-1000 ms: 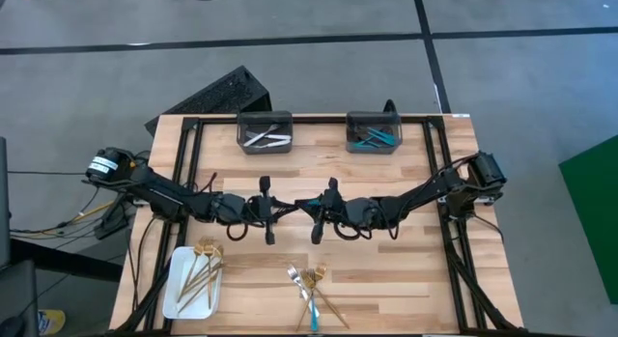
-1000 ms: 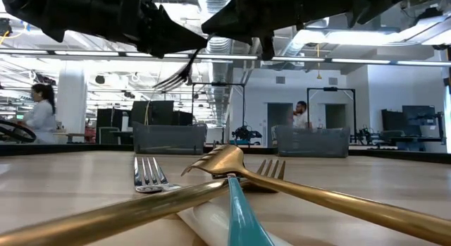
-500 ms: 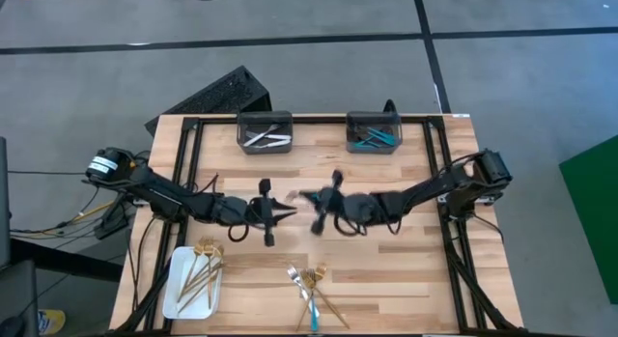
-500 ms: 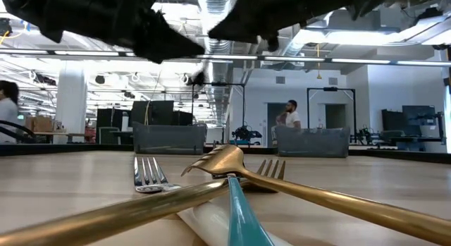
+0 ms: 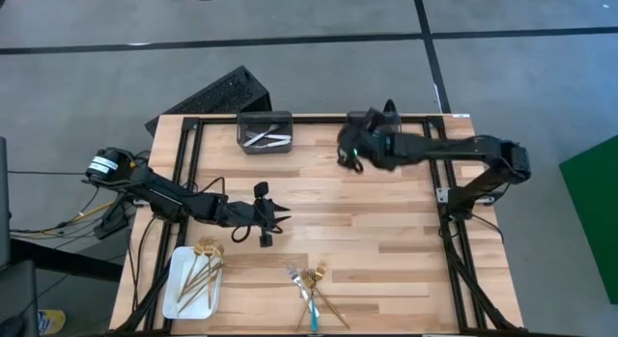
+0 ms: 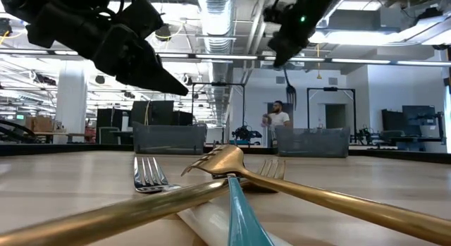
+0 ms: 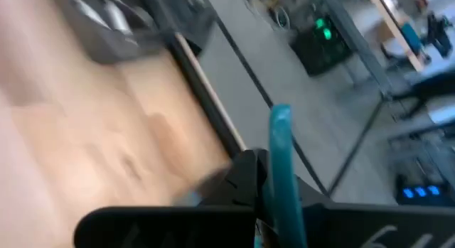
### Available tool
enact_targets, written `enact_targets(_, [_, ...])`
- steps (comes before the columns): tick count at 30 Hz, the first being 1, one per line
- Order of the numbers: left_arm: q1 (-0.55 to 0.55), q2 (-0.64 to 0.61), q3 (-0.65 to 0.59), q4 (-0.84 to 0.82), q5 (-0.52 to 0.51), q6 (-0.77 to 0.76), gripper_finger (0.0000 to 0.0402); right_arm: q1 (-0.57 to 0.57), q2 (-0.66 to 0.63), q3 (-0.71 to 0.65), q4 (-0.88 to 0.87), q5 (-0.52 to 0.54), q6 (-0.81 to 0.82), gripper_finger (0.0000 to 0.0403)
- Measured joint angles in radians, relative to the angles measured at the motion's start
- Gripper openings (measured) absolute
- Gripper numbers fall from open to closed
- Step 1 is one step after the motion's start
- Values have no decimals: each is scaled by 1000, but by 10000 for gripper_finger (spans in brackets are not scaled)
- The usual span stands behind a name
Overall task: Sort silverware by color (type)
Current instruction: Put the blue fork into the right black bin, then put the gold fork into the white bin
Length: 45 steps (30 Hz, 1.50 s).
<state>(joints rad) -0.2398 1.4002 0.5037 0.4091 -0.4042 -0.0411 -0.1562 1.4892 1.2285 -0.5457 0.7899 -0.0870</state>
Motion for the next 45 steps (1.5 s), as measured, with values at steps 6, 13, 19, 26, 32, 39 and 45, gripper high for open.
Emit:
enact_targets(6, [-1, 0, 0, -2, 0, -5, 78, -218, 24, 24, -69, -86, -135, 13])
enact_targets(13, [0, 0, 0, -43, -1, -15, 78, -404, 104, 23, -135, -125, -205, 18])
enact_targets(19, [0, 0, 0, -74, -2, -34, 77, -492, 196, 23, -156, -296, -171, 45])
enact_targets(26, [0, 0, 0, -79, -28, -59, 77, -490, 238, 23, -157, -340, -112, 120])
enact_targets(32, [0, 0, 0, -83, -28, -66, 77, -459, 164, 23, -158, -315, 5, 157])
enact_targets(39, [0, 0, 0, -87, -31, -74, 77, -367, -9, 19, -192, -351, 100, 149])
enact_targets(45, [0, 0, 0, -116, -24, -115, 77, -199, -197, -146, -113, -458, 237, 135])
